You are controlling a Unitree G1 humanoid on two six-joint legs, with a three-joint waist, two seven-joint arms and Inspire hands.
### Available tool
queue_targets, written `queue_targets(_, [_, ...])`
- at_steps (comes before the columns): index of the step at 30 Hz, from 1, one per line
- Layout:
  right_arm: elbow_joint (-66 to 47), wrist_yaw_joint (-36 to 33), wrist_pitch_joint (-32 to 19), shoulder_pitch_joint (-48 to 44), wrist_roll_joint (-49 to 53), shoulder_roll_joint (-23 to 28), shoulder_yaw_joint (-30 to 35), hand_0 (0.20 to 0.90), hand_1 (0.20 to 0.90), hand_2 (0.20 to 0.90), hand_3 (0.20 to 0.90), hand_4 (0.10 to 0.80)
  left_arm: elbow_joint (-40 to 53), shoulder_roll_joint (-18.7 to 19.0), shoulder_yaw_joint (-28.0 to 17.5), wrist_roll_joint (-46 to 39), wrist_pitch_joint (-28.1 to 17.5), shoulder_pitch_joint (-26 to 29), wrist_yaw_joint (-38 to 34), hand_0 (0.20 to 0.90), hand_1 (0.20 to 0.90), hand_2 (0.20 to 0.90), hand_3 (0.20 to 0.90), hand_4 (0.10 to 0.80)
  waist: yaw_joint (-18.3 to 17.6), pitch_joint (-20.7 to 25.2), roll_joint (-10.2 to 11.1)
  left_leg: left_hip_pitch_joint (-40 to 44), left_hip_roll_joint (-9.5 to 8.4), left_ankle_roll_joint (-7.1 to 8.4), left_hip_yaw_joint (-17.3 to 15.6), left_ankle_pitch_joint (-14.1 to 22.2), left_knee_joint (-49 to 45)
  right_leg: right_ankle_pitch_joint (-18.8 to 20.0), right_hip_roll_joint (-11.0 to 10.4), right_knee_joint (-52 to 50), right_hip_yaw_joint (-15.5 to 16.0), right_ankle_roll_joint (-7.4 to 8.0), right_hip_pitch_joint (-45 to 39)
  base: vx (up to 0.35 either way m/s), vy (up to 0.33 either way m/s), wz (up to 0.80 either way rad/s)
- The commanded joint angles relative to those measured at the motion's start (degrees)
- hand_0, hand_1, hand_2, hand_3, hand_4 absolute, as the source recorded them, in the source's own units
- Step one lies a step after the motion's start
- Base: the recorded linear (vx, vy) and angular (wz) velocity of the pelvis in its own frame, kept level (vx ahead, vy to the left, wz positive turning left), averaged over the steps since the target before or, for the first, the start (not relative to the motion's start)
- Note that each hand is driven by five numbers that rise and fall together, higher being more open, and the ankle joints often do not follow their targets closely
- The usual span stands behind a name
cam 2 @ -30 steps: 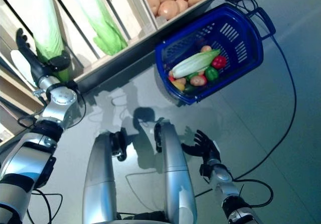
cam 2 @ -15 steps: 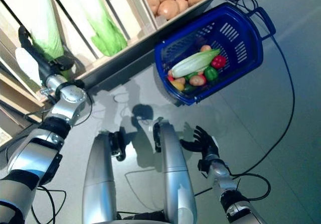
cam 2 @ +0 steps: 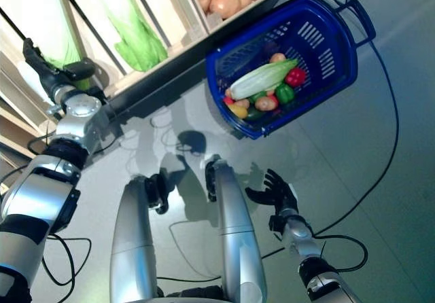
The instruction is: Put vegetables into the basket
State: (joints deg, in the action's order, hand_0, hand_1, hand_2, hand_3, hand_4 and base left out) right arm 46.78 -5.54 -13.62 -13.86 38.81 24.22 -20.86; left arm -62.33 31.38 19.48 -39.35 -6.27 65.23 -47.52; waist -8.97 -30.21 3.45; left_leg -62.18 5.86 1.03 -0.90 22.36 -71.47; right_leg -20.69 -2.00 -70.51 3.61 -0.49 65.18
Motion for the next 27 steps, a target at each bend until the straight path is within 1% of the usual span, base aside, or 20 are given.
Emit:
queue_targets(1, [-2.6, -1.2, -4.1, 2.6, 1.8, 2.5, 1.2, 0.9, 0.9, 0.9, 0.9, 0.8, -4.0, 4.6, 0.1, -7.4, -0.1, 3.9, 7.7, 0.9, 0.9, 0.9, 0.9, 0.8, -2.2, 0.4, 1.7, 5.1, -0.35, -4.82, -4.6, -1.2, 3.1, 4.6, -0.8, 6.5, -0.7, -1.17, -7.8, 0.029, 0.011, -0.07])
queue_targets(2, [-2.3, -1.2, -4.4, 2.8, 2.0, 2.6, 1.5, 0.9, 0.9, 0.9, 0.9, 0.8, -4.7, 5.2, -0.5, -9.1, 0.5, 3.7, 8.2, 0.834, 0.834, 0.834, 0.834, 0.756, -2.2, 0.4, 1.6, 5.7, -0.27, -4.76, -4.8, -1.1, 3.3, 4.5, -0.9, 6.8, -0.7, -1.18, -8.4, 0.037, 0.01, -0.06])
queue_targets(3, [-2.2, -1.4, -4.6, 2.9, 2.1, 2.6, 1.7, 0.9, 0.9, 0.9, 0.9, 0.8, -5.3, 5.5, -1.1, -9.6, 1.2, 3.2, 9.0, 0.568, 0.568, 0.568, 0.568, 0.579, -2.3, 0.4, 1.4, 6.4, -0.19, -4.67, -5.0, -1.1, 3.4, 4.4, -1.0, 7.0, -0.6, -1.22, -9.0, 0.043, 0.009, -0.07])
queue_targets(4, [-2.4, -1.8, -4.7, 2.9, 1.9, 2.5, 1.8, 0.9, 0.9, 0.9, 0.9, 0.8, -5.4, 5.6, -1.3, -10.2, 1.7, 2.9, 9.1, 0.406, 0.406, 0.406, 0.406, 0.471, -2.3, 0.4, 1.3, 6.8, -0.2, -4.62, -5.1, -1.1, 3.6, 4.4, -1.1, 7.2, -0.7, -1.25, -9.4, 0.033, 0.007, -0.05])
queue_targets(5, [-2.6, -2.0, -4.6, 2.9, 1.9, 2.7, 1.8, 0.9, 0.9, 0.9, 0.9, 0.8, -5.5, 5.8, -1.6, -10.3, 2.0, 2.6, 9.4, 0.3, 0.3, 0.3, 0.3, 0.4, -2.3, 0.4, 1.3, 7.2, -0.23, -4.57, -5.2, -1.1, 3.8, 4.3, -1.1, 7.3, -0.6, -1.27, -9.7, 0.031, 0.008, -0.04])
queue_targets(11, [-6.0, -3.6, -3.7, 3.1, 2.8, 3.1, 2.6, 0.9, 0.9, 0.9, 0.9, 0.8, -2.7, 6.5, -1.9, -10.0, 4.5, 0.5, 11.3, 0.3, 0.3, 0.3, 0.3, 0.4, -2.2, 0.4, 0.8, 10.4, -0.4, -4.26, -5.6, -1.1, 5.4, 4.2, -1.3, 8.5, -0.8, -1.09, -12.5, 0.009, 0.011, 0.06])
queue_targets(19, [-8.5, -4.4, -4.5, 4.6, 2.7, 3.5, 4.0, 0.9, 0.9, 0.9, 0.9, 0.8, -0.7, 8.5, -2.6, -10.0, 6.7, -1.8, 13.0, 0.3, 0.3, 0.3, 0.3, 0.4, -2.2, 1.8, 0.3, 14.4, -0.53, -4.07, -6.1, -1.4, 6.7, 3.9, -1.9, 10.0, -0.9, -1.04, -16.1, 0.022, 0.017, 0.02])
queue_targets(23, [-9.3, -4.7, -5.1, 5.1, 2.8, 3.3, 4.3, 0.9, 0.9, 0.9, 0.9, 0.8, 0.2, 8.6, -3.0, -9.3, 6.7, -3.6, 13.8, 0.3, 0.3, 0.3, 0.3, 0.4, -2.1, 2.3, 0.1, 16.4, -0.63, -3.67, -6.2, -1.7, 7.7, 3.8, -2.0, 10.7, -1.1, -1.0, -17.9, 0.0, 0.0, 0.0])
queue_targets(25, [-11.6, -5.0, -5.5, 6.0, 3.1, 3.2, 4.6, 0.9, 0.9, 0.9, 0.9, 0.8, 1.6, 9.0, -3.3, -8.6, 5.8, -5.7, 14.2, 0.3, 0.3, 0.3, 0.3, 0.4, -2.2, 3.4, -0.1, 18.9, -0.74, -2.93, -6.3, -2.6, 9.5, 3.8, -2.2, 12.2, -1.4, -0.94, -20.2, 0.0, 0.0, 0.0])
queue_targets(27, [-13.0, -5.5, -5.4, 6.6, 2.9, 3.0, 4.5, 0.9, 0.9, 0.9, 0.9, 0.8, 2.3, 9.3, -3.7, -7.9, 5.2, -6.8, 14.5, 0.3, 0.3, 0.3, 0.3, 0.4, -2.2, 4.1, -0.3, 20.5, -0.89, -2.75, -6.3, -2.9, 10.7, 4.0, -2.4, 13.0, -1.5, -0.9, -21.5, 0.05, 0.0, -0.02])
